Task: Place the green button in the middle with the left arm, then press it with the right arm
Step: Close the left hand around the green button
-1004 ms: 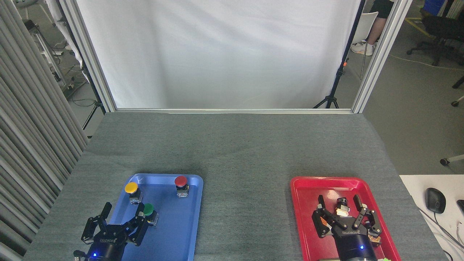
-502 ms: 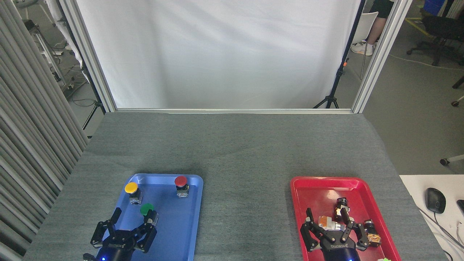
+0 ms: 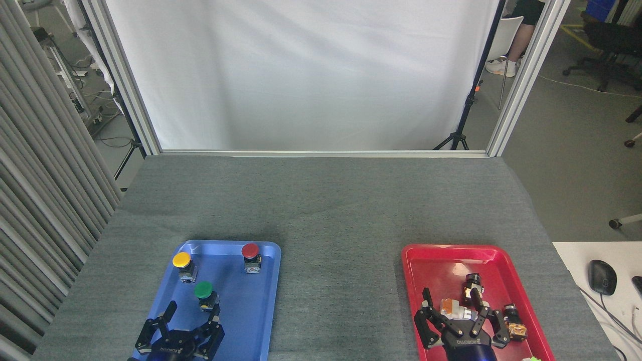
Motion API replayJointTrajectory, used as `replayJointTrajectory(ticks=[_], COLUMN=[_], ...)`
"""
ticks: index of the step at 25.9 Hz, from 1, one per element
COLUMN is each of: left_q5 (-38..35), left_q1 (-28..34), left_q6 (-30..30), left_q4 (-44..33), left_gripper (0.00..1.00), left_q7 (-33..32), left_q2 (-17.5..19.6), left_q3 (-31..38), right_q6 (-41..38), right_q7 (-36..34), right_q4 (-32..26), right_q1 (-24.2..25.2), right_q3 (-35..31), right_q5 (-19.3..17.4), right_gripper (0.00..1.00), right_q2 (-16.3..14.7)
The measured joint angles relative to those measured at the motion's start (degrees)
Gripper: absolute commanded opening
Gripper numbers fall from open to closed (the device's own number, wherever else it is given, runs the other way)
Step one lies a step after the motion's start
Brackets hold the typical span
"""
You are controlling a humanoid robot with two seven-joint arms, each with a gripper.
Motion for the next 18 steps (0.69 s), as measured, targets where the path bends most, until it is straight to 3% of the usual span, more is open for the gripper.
replayJointTrajectory(ticks=[11,18], left_q5=[-0.3,-0.6], left_q1=[-3.6,-5.4], left_q6=[0.2,0.2], left_q4=[6.8,9.2], left_gripper=[0.92,0.84], left_q7=[0.1,0.2], left_q2=[0.0,-0.1], left_q3=[-1.8,-2.0], right_q6=[-0.2,-0.2], right_q7=[0.1,0.2], right_q4=[-0.5,-1.1], right_q1=[-0.3,-0.1], right_q3=[0.2,1.1], right_q5=[0.2,0.2], right_gripper=[1.0,1.0], right_q2=[0.6,0.6])
